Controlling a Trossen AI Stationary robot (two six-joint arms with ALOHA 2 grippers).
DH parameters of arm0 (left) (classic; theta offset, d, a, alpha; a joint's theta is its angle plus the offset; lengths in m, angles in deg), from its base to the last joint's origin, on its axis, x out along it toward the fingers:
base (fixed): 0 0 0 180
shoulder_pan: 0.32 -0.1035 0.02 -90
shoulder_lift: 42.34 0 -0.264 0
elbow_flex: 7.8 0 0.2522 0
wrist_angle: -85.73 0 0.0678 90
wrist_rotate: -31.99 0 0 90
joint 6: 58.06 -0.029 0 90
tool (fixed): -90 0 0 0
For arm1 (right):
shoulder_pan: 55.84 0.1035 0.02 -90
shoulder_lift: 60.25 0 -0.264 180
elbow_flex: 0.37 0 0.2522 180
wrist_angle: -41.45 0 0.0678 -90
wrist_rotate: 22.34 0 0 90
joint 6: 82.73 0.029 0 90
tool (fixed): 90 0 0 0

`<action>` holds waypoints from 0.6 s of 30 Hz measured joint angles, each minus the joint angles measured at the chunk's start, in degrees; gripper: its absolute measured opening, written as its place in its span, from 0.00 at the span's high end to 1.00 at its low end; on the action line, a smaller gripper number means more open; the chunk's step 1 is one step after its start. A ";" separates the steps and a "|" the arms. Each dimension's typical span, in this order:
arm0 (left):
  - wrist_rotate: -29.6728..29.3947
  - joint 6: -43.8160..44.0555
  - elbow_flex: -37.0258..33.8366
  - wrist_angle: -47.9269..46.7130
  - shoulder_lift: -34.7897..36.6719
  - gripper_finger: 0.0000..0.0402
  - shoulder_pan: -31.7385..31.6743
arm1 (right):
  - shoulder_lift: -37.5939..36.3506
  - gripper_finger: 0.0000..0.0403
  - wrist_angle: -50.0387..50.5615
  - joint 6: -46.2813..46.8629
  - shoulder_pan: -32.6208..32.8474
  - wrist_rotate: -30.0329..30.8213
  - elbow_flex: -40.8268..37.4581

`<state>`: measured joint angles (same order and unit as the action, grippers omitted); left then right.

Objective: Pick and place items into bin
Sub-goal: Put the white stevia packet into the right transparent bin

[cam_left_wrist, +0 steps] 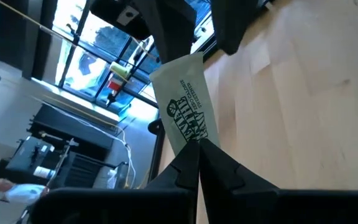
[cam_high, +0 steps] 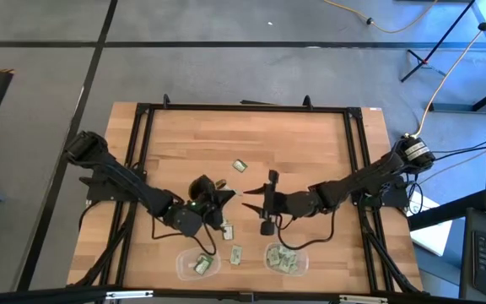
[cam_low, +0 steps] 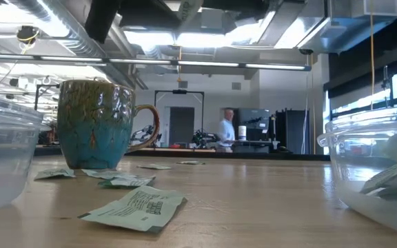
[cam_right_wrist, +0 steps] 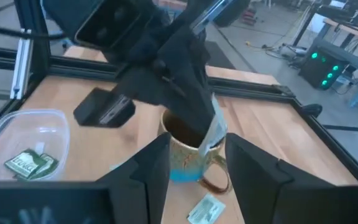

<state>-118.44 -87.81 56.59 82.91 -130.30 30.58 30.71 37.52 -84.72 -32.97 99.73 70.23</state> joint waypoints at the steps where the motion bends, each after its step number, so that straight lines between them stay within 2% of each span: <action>1: 0.04 0.10 0.00 0.09 -0.15 0.99 -0.07 | 0.00 0.61 -0.35 0.02 -0.09 0.00 0.00; 13: 1.40 -1.70 0.00 4.78 -0.22 0.99 -0.46 | 0.00 0.62 -1.86 3.82 -2.56 -0.20 0.00; 18: 1.51 -2.08 0.01 5.61 -0.22 0.99 -0.64 | 0.00 0.68 -1.82 4.77 -2.49 -0.22 0.00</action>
<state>-116.93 -89.89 56.61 88.51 -130.52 29.94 30.71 35.70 -79.95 -35.46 99.51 70.23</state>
